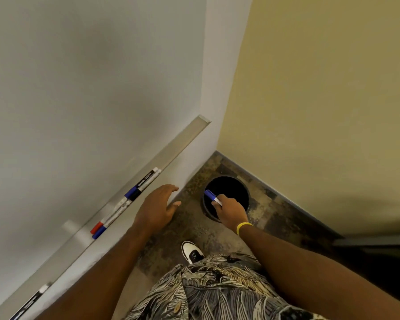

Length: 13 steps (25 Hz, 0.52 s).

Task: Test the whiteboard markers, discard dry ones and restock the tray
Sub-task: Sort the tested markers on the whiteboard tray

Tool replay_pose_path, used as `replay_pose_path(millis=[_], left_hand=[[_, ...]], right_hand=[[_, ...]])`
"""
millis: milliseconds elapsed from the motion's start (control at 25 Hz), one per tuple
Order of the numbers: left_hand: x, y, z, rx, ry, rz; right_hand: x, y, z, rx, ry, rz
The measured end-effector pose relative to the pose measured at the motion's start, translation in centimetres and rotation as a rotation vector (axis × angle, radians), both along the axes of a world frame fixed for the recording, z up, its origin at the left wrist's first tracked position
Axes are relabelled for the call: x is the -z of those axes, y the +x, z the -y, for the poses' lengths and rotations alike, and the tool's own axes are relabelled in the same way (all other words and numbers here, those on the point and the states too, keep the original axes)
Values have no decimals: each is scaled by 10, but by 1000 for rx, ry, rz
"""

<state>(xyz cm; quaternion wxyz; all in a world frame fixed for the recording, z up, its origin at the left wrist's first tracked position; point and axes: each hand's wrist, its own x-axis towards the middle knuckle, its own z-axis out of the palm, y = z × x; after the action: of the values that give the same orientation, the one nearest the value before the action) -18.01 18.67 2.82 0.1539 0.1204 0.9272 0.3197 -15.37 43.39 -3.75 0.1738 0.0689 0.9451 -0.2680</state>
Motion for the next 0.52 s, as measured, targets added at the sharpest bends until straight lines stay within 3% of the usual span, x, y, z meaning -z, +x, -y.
replay_pose_path(millis=[280, 520], left_hand=[[13, -33, -35, 68, -84, -79], [31, -33, -45, 121, -258, -128]], right_hand=[[-1, -54, -71, 103, 19, -59], [12, -49, -103, 129, 101, -205]])
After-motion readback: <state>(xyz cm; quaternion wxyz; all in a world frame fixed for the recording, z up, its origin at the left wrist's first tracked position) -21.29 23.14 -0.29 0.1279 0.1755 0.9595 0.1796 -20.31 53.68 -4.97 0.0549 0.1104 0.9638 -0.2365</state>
